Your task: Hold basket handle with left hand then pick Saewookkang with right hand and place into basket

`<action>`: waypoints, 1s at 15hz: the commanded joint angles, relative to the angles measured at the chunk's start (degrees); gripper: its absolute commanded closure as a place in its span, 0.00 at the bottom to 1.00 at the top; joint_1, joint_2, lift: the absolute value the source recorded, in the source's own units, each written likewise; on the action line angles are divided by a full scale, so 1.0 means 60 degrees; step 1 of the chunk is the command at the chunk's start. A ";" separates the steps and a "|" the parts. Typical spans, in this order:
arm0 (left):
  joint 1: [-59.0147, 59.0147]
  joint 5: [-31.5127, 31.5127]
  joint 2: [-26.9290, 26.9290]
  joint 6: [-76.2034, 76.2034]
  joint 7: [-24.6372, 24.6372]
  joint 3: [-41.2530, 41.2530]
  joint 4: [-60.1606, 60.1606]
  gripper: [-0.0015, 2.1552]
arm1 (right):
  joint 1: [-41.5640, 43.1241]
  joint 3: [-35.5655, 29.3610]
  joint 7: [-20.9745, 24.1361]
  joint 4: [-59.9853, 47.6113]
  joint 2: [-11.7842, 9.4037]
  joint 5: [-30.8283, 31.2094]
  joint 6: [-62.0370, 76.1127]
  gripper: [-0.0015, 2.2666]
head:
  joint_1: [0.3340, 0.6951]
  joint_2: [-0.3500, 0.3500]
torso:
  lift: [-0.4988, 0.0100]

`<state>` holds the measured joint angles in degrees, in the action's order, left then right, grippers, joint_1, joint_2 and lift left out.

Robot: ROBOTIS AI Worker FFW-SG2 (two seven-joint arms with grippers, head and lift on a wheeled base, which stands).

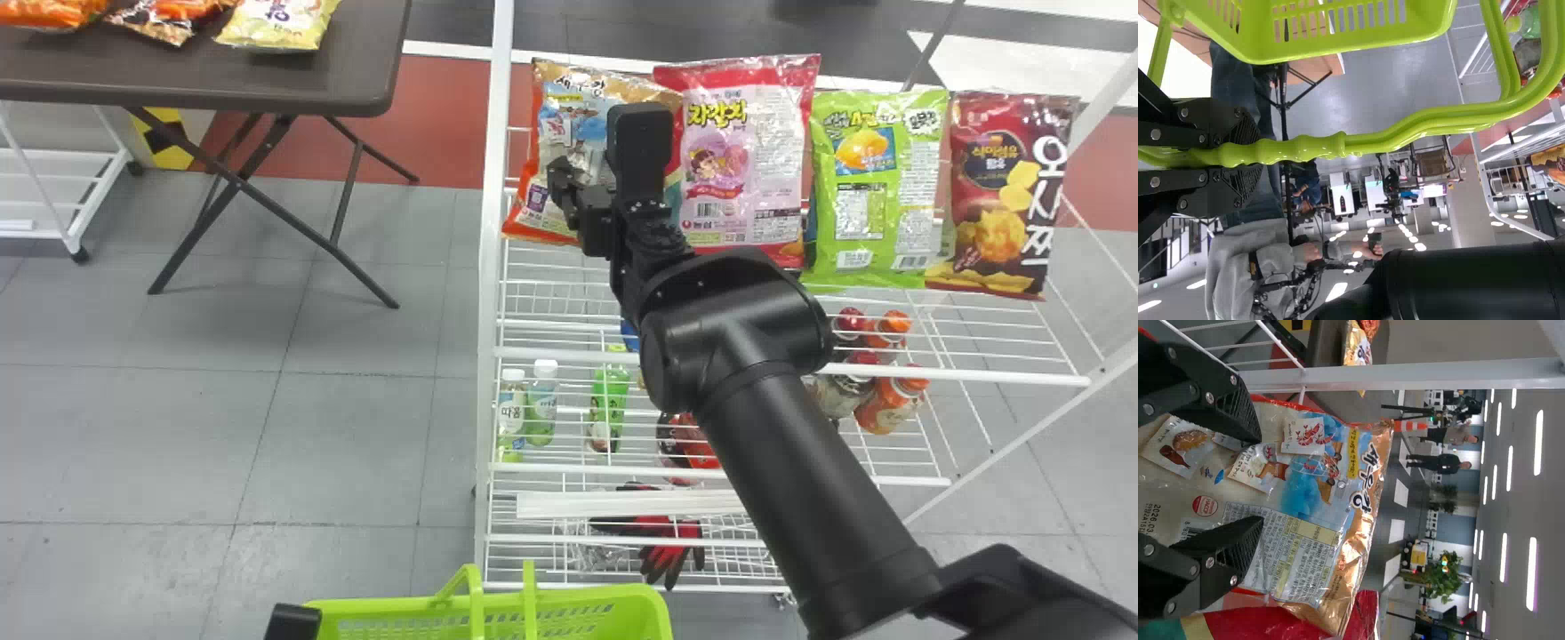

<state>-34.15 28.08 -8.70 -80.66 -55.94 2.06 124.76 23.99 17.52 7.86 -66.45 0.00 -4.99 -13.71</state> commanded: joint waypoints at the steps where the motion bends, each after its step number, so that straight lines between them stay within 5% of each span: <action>1: 0.0052 0.0080 0.0000 0.0031 0.0035 -0.0050 -0.0138 0.87 | 0.0015 -0.0035 0.0213 0.0059 0.0008 -0.0003 0.0446 0.99 | 1.00 0.31 | 0.94; 9: 0.0125 0.0168 0.0029 0.0148 0.0065 -0.0137 -0.0226 0.87 | -0.1244 0.0199 0.0520 -0.1919 0.0000 -0.0032 0.0827 0.99 | 1.00 0.31 | 0.94; 15: 0.0096 0.0183 0.0044 0.0148 0.0050 -0.0093 -0.0124 0.87 | -0.3134 0.0463 0.0725 -0.5405 -0.0938 -0.0252 -0.1048 0.99 | 1.00 0.34 | 0.94</action>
<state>-33.40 29.15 -8.44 -79.77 -55.54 1.56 123.83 8.56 20.65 12.17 -93.28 -3.78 -5.74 -17.32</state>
